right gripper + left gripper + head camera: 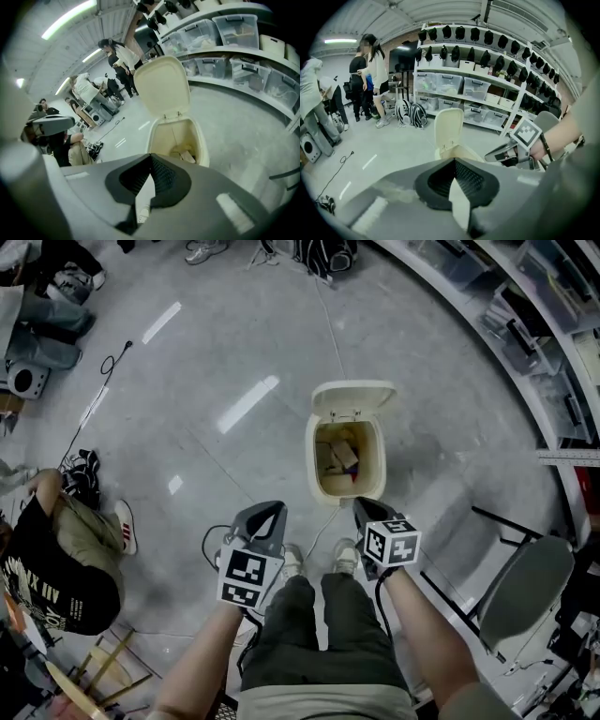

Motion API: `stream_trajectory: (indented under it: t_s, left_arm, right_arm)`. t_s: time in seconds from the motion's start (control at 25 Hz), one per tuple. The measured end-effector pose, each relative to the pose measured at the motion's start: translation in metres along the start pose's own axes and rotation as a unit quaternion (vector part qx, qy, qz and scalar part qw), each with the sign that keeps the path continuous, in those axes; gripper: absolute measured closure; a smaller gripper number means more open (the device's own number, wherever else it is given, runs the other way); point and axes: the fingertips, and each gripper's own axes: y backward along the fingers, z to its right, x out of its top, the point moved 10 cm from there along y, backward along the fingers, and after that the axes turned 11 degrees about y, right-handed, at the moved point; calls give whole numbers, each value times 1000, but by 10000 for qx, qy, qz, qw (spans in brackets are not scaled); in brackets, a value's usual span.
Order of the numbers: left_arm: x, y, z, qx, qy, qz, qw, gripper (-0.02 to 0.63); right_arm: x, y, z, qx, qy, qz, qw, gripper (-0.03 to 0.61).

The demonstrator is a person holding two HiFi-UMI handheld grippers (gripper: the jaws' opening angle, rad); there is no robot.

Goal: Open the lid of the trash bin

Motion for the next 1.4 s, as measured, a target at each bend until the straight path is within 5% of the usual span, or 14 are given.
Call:
stream_trajectory:
  t_s: [0.48,1.04,1.4]
  left_arm:
    - [128,139,56,81,-447,1036,9936,611]
    - [214,303,141,41,-1391,2208,9653,611]
    - [241,369,189,-80,-1390,2924,9461,611]
  right_arm:
    - [146,206,-89,453,918,1510,9832,575]
    - [222,415,-172,212,1902,3178,9286,575]
    - [234,506,-220,181,2288,4033,8858,575]
